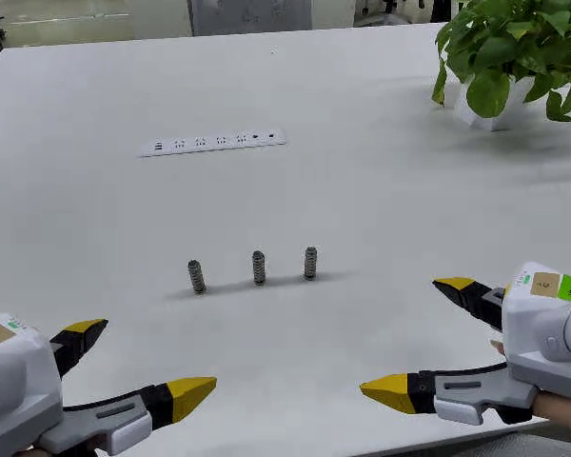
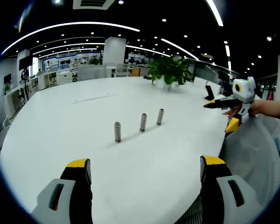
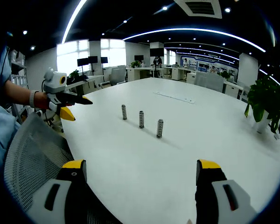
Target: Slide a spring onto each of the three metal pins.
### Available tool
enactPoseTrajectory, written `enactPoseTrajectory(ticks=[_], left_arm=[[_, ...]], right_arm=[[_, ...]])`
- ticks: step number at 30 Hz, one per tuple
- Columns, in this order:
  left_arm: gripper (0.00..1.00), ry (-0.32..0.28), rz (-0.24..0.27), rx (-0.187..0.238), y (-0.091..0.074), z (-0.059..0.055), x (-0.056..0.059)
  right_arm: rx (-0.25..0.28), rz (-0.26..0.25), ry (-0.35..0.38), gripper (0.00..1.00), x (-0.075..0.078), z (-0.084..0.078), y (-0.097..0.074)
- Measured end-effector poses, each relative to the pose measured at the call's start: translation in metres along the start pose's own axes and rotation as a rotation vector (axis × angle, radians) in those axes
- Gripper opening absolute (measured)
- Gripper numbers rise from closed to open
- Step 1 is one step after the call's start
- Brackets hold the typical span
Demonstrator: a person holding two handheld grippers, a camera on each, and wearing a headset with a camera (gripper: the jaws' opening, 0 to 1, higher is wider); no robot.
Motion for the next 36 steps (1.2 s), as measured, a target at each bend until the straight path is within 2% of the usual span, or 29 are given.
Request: enactPoseTrajectory(ticks=[2,4,8,10,14,17,25,31,33,36], left_arm=[[1.00,-0.001,0.001,0.001,0.000,-0.003,-0.003],[1.00,-0.009,0.010,0.023,0.001,-0.002,0.001],[1.00,0.047,0.063,0.034,-0.001,-0.001,0.004],[1.00,0.030,0.091,0.050,-0.002,-0.001,0.006],[1.00,0.043,0.099,0.035,-0.002,-0.004,0.006],[1.00,0.033,0.107,0.045,0.000,-0.002,0.007],[1.00,0.059,0.137,0.051,-0.001,-0.002,0.005],[1.00,0.043,0.162,0.030,-0.003,-0.006,0.001],[1.00,0.020,0.152,0.013,-0.001,-0.011,0.001],[1.00,0.021,0.149,0.000,0.000,-0.013,0.000]], right_arm=[[-0.002,0.003,-0.001,0.99,-0.001,-0.001,0.000],[-0.003,0.003,-0.007,0.99,0.000,-0.002,0.001],[0.011,0.001,-0.013,0.99,0.001,-0.001,0.000],[0.027,0.006,-0.007,0.99,0.001,0.000,0.000],[0.033,-0.002,-0.009,0.99,0.003,0.000,-0.001],[0.045,0.001,-0.004,0.99,0.004,0.001,-0.001],[0.060,-0.015,0.006,0.99,0.007,0.002,0.000],[0.048,-0.010,-0.001,0.99,0.006,0.000,0.002],[0.046,-0.008,0.003,0.99,0.005,0.000,0.002],[0.042,-0.009,0.007,0.99,0.006,-0.001,0.003]])
Point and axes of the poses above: the centre of the closed fingertips' face, and the gripper's own axes: y roughly forward along the fingers, x roughly to its right, z roughly out of its top, the point moved 6 cm from there along -y, roughly backward along the fingers, and after that the axes turned 11 degrees about y, right-handed, at the moved point
